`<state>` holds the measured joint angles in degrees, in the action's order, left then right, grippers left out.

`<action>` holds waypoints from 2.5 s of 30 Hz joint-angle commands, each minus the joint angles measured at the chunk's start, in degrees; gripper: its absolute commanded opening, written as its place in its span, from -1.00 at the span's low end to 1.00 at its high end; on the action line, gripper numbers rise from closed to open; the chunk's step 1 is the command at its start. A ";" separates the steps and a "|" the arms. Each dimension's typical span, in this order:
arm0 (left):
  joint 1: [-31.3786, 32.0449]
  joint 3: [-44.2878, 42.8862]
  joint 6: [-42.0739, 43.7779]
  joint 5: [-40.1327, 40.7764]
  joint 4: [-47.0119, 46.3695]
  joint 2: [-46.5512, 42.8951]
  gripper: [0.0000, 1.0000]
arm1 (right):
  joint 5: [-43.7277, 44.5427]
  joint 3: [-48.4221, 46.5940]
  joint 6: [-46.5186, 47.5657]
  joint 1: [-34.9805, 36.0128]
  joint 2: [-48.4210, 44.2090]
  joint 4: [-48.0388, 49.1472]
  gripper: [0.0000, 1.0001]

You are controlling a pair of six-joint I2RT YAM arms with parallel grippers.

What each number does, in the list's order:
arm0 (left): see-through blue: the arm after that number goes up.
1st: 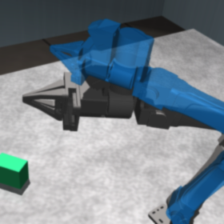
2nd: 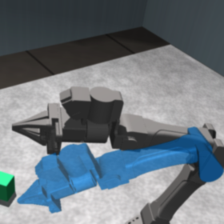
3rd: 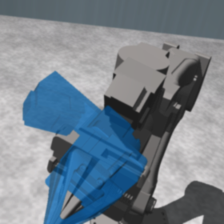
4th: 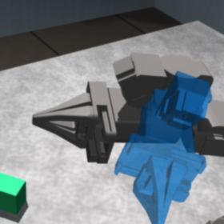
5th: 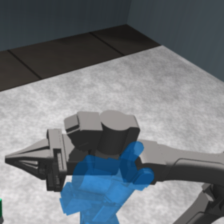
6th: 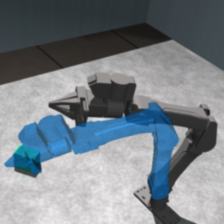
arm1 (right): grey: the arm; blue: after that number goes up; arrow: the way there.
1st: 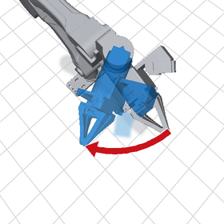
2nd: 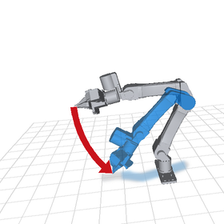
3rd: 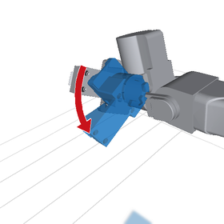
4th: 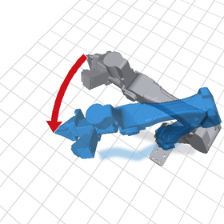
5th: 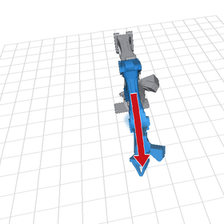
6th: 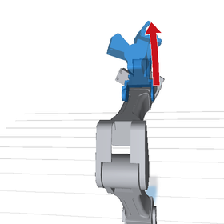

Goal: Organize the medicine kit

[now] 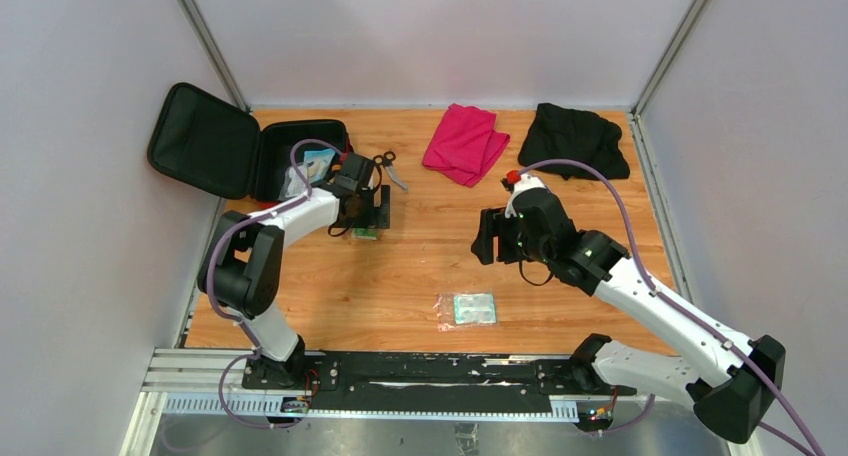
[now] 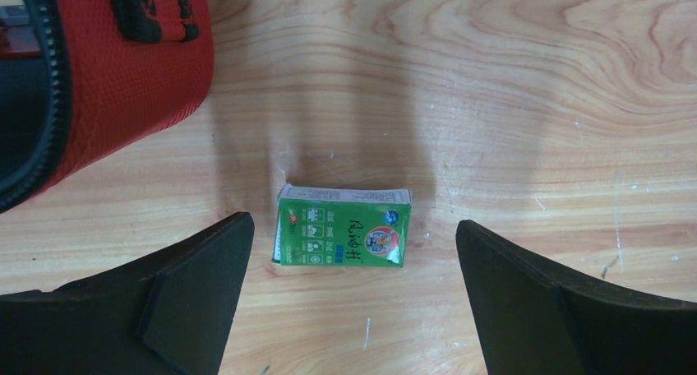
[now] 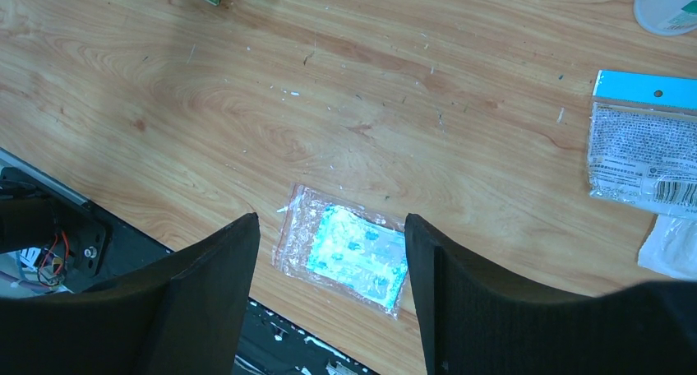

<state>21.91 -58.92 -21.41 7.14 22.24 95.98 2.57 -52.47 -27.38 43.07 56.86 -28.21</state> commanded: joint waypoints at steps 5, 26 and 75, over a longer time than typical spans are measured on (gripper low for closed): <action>0.24 -1.56 0.77 2.23 -1.69 3.45 0.99 | -0.46 1.14 -0.42 -0.61 -1.04 -1.84 0.40; 0.24 -0.37 -1.51 1.20 -1.06 3.35 0.51 | -0.55 0.88 -0.41 -0.56 -1.68 -2.58 0.39; -30.51 -38.63 12.01 -7.23 20.03 18.55 0.29 | 0.53 1.53 -1.51 -0.62 -2.69 -3.75 0.38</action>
<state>-7.90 -94.98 -11.20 0.40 39.79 112.12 1.67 -51.88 -28.51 43.05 55.02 -30.57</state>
